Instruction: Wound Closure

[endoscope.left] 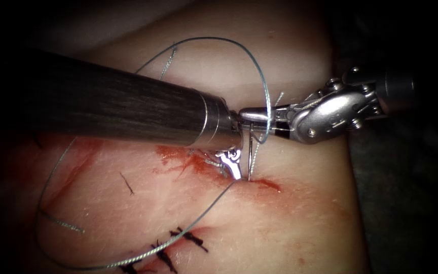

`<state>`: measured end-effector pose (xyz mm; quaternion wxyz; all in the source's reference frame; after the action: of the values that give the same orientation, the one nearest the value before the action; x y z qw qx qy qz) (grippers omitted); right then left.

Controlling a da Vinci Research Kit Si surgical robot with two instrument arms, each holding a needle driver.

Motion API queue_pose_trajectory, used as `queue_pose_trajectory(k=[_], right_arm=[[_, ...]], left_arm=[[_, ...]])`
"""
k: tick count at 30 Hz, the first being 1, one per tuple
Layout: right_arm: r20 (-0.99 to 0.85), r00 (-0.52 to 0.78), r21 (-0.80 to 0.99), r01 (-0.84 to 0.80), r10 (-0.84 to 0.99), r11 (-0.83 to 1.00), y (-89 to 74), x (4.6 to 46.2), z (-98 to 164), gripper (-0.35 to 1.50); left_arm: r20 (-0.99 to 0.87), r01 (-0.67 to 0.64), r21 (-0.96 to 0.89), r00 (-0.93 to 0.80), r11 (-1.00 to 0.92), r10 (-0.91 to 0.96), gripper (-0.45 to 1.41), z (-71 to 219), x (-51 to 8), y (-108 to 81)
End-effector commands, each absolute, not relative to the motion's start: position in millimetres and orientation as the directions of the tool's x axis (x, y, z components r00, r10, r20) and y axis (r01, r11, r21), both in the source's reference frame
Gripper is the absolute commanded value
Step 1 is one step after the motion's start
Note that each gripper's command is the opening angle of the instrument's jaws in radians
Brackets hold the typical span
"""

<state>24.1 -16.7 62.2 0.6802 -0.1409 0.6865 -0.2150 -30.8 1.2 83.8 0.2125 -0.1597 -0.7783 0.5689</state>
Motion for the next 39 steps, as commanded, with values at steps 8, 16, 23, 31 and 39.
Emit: queue_pose_trajectory(k=[8, 16, 23, 31, 39], right_arm=[[-0.874, -0.026, -0.486, 0.057, -0.485, 0.872, -15.2, 25.4, 62.3, -0.35], [-0.877, -0.028, -0.48, 0.064, -0.479, 0.875, -16.9, 26.1, 63.3, -0.35], [-0.907, -0.041, -0.421, 0.079, -0.419, 0.904, -17.2, 25.9, 62.9, -0.35], [-0.935, -0.043, -0.354, 0.121, -0.351, 0.927, -18.0, 25.6, 63.1, -0.35], [-0.953, -0.044, -0.304, 0.138, -0.301, 0.943, -18.3, 25.6, 62.9, -0.35]], left_arm=[[0.149, 0.01, -0.952, -0.858, 0.306, 0.492, -0.45, 84.2, -31.3, 1.2], [0.153, 0.015, -0.948, -0.853, 0.318, 0.498, -0.45, 83.3, -31.4, 1.7], [0.153, 0.014, -0.949, -0.853, 0.316, 0.498, -0.45, 83.5, -31.4, 1.6], [0.152, 0.014, -0.949, -0.854, 0.314, 0.498, -0.45, 83.7, -31.3, 1.7], [0.154, 0.013, -0.95, -0.85, 0.313, 0.503, -0.45, 83.9, -31.3, 1.8]])
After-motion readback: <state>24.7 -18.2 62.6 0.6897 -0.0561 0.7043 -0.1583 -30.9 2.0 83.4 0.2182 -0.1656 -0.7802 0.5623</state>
